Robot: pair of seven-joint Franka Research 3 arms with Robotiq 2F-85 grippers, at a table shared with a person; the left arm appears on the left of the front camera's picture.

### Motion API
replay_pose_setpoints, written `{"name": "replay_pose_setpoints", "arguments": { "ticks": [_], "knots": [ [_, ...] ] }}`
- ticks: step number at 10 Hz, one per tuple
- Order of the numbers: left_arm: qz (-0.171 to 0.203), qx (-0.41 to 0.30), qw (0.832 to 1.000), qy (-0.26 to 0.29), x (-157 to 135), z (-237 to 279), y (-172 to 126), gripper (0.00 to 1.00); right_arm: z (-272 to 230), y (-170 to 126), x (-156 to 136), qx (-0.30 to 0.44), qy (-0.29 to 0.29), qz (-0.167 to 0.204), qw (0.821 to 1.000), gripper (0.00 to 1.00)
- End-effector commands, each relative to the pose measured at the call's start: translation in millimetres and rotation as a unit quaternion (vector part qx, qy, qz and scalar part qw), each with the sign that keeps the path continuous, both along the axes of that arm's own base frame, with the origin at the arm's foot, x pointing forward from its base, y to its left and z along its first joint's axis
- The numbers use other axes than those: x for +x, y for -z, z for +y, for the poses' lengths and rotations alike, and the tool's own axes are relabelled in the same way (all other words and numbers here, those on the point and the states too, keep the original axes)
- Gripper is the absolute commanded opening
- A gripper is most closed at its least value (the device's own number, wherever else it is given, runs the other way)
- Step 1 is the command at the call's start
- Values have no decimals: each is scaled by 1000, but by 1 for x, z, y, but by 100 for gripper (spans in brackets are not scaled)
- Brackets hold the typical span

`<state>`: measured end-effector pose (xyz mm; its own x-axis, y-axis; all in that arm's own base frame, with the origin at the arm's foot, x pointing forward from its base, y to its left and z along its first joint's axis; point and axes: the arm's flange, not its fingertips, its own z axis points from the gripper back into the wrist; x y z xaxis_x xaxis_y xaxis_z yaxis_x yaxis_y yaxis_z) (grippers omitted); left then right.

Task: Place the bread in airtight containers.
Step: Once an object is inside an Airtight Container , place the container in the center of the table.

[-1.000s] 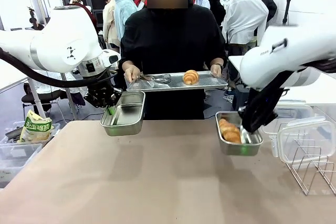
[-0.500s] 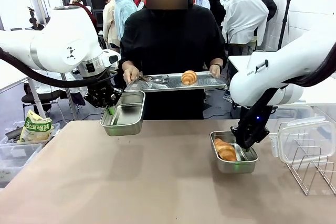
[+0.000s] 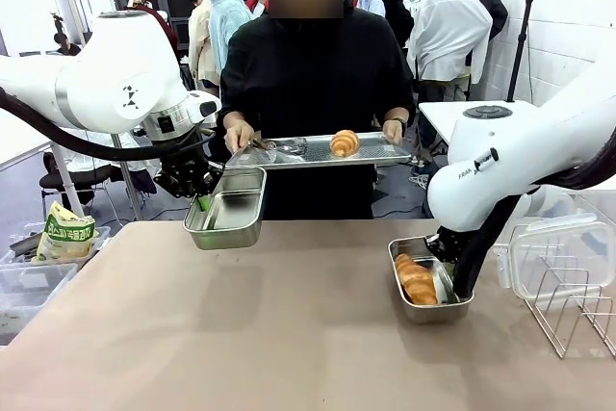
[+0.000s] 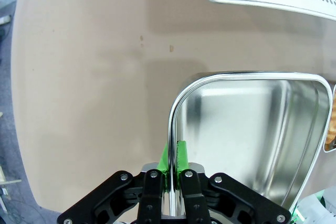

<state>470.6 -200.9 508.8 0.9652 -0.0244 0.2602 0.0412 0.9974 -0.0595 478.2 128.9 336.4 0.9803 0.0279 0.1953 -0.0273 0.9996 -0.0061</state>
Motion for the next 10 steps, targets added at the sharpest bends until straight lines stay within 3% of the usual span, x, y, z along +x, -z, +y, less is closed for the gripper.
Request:
{"name": "replay_pose_setpoints", "arguments": {
  "ticks": [1, 5, 10],
  "knots": [
    [-3, -2, 1000, 0, 0, 1, -4, 0, 4, 8, 2, -1, 36, -4, 999, 0],
    [-3, -2, 1000, 0, 0, 1, -4, 0, 2, 10, 2, 13, 49, 29, 998, 3],
    [-3, -2, 1000, 0, 0, 1, -4, 0, 0, 11, 3, 21, 47, 39, 998, 100]
  ]
}}
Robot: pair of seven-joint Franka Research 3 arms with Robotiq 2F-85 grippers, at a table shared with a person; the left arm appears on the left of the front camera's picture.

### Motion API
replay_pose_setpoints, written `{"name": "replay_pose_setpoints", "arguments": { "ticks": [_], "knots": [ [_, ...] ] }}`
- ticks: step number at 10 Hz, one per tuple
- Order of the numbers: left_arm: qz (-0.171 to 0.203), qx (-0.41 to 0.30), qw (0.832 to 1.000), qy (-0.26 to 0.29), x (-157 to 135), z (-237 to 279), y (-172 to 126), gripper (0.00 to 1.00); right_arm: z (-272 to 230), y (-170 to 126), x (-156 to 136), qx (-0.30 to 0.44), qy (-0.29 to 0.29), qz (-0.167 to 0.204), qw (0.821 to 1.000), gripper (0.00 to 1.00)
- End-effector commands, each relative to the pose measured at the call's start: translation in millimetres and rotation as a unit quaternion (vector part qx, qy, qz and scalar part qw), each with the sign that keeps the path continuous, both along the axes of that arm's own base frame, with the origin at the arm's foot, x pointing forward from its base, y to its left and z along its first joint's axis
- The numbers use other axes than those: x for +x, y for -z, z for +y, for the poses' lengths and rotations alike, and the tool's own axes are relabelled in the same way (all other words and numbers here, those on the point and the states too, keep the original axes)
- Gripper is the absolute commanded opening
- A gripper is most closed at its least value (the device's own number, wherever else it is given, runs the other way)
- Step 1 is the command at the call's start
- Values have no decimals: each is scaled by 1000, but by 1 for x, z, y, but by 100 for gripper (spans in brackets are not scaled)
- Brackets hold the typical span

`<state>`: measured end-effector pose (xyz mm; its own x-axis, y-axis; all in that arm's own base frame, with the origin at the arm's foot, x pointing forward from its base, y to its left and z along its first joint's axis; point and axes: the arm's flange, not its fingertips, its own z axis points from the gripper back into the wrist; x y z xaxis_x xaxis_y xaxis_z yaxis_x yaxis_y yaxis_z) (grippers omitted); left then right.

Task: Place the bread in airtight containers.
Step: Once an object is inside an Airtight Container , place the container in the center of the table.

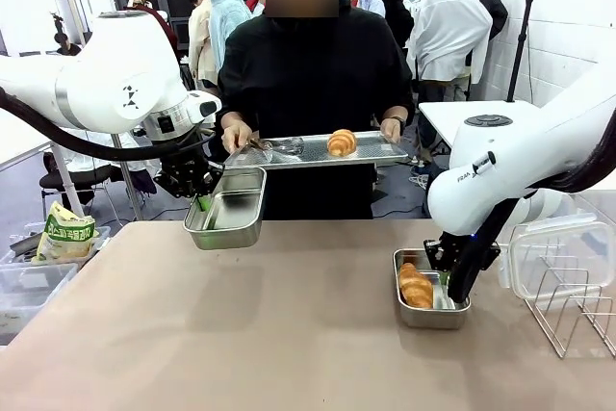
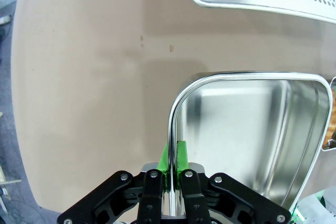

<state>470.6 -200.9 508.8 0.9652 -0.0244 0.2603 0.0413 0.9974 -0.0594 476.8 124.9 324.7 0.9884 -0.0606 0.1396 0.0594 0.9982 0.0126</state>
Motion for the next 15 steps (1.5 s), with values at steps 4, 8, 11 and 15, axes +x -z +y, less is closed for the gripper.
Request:
{"name": "replay_pose_setpoints", "arguments": {
  "ticks": [4, 8, 11, 15],
  "knots": [
    [-3, -2, 1000, 0, 0, 1, -4, 0, 3, -2, 4, 25, -3, 21, 999, 100],
    [-3, -2, 1000, 0, 0, 1, -4, 0, 2, -2, 5, 22, 2, 36, 999, 100],
    [-3, -2, 1000, 0, 0, 1, -4, 0, 1, -1, 0, 17, 2, 19, 1000, 100],
    [-3, -2, 1000, 0, 0, 1, -4, 0, 1, -1, 0, 17, 2, 19, 1000, 100]
  ]
}}
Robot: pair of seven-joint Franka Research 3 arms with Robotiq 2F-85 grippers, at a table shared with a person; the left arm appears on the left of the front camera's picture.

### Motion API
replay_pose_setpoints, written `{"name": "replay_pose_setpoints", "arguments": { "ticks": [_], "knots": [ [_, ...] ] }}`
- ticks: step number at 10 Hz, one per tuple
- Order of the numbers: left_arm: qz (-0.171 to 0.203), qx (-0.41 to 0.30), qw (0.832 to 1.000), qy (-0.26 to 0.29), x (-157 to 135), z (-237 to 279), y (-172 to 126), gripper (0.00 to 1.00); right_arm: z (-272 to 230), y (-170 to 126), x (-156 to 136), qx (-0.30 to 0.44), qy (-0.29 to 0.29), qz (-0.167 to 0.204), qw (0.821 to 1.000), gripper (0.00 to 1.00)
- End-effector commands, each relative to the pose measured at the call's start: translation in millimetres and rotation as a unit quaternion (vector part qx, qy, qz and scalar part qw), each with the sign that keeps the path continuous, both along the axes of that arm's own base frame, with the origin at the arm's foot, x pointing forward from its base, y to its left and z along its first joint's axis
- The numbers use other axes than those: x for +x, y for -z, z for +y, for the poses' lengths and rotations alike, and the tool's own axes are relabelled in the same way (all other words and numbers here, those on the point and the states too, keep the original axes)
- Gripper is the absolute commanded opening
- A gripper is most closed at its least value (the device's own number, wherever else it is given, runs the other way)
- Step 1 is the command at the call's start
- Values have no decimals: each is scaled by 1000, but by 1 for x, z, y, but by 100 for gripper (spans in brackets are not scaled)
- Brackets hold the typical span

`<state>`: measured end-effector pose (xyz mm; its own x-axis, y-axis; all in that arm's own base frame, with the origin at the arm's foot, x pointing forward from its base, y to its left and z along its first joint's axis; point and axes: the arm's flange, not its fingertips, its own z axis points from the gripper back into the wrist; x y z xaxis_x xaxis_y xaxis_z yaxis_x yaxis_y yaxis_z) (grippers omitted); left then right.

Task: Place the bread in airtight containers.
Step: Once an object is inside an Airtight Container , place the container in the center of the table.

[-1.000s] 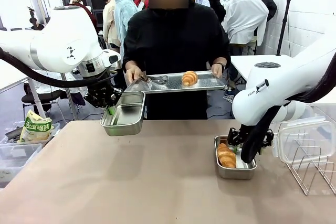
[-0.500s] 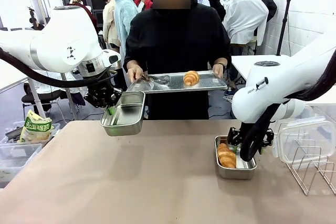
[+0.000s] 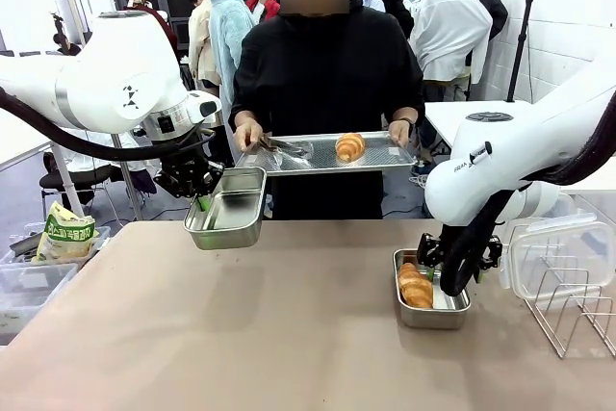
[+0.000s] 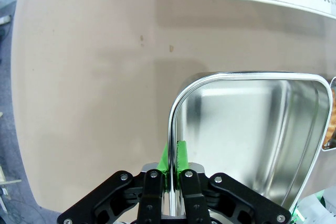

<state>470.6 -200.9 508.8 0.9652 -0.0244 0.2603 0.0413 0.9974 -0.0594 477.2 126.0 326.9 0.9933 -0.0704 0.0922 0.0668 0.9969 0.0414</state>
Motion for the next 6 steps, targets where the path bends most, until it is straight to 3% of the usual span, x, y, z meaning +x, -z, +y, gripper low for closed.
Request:
{"name": "replay_pose_setpoints", "arguments": {
  "ticks": [1, 5, 6],
  "knots": [
    [-3, -2, 1000, 0, 0, 1, -4, 0, 0, 1, -1, 1, -1, -4, 1000, 100],
    [-3, -2, 1000, 0, 0, 1, -4, 0, 0, 0, 0, 0, 0, 0, 1000, 100],
    [-3, -2, 1000, 0, 0, 1, -4, 0, -5, -38, -13, -24, -7, -43, 999, 100]
  ]
}}
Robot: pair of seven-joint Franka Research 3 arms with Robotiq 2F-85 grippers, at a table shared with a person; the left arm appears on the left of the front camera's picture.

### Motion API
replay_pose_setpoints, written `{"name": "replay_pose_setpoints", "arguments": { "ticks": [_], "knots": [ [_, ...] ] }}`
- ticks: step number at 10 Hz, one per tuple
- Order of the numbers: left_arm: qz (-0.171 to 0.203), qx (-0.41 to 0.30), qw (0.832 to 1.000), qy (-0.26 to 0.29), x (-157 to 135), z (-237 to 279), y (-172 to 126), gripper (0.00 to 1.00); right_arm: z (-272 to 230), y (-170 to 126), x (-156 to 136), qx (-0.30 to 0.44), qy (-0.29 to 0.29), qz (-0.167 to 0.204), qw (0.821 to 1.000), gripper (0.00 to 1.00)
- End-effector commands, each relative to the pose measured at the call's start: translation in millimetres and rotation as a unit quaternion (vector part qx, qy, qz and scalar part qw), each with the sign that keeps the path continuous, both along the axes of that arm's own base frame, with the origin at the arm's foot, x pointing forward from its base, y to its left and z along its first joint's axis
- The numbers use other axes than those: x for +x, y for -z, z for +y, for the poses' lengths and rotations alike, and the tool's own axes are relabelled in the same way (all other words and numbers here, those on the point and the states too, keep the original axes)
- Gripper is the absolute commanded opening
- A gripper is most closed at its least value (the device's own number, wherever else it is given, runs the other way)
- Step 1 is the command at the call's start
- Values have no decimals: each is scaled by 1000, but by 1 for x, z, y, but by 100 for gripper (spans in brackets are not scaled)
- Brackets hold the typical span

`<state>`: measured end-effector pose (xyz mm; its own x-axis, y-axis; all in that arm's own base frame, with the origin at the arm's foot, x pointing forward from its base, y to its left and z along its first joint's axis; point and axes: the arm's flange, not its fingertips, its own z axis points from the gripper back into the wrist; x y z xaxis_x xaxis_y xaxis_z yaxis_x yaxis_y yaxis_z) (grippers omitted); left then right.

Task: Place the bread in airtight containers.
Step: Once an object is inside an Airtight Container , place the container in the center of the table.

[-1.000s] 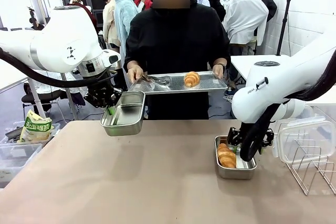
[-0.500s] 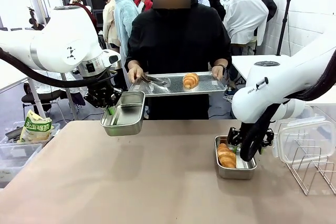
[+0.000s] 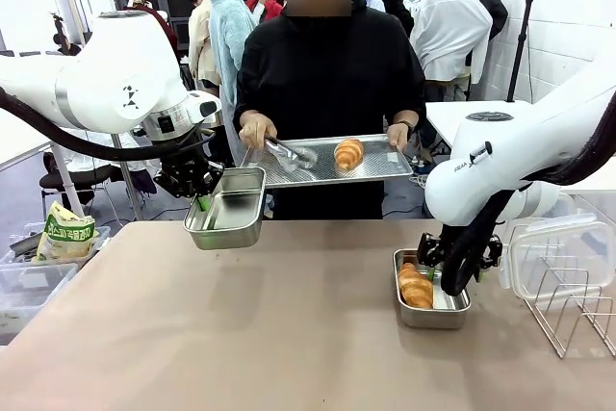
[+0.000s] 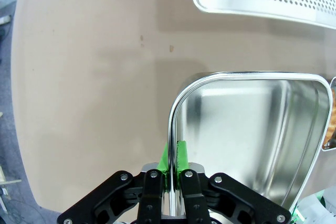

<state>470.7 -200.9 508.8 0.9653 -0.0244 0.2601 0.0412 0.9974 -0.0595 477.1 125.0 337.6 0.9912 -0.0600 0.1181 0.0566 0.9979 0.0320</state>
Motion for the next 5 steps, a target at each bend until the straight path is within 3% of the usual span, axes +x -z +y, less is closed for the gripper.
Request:
{"name": "replay_pose_setpoints", "arguments": {
  "ticks": [1, 5],
  "knots": [
    [-3, -2, 1000, 0, 0, 1, -4, 0, -5, -56, -15, -33, -5, -53, 998, 100],
    [-3, -2, 1000, 0, 0, 1, -4, 0, -15, -132, -14, -3, 0, -119, 993, 100]
  ]
}}
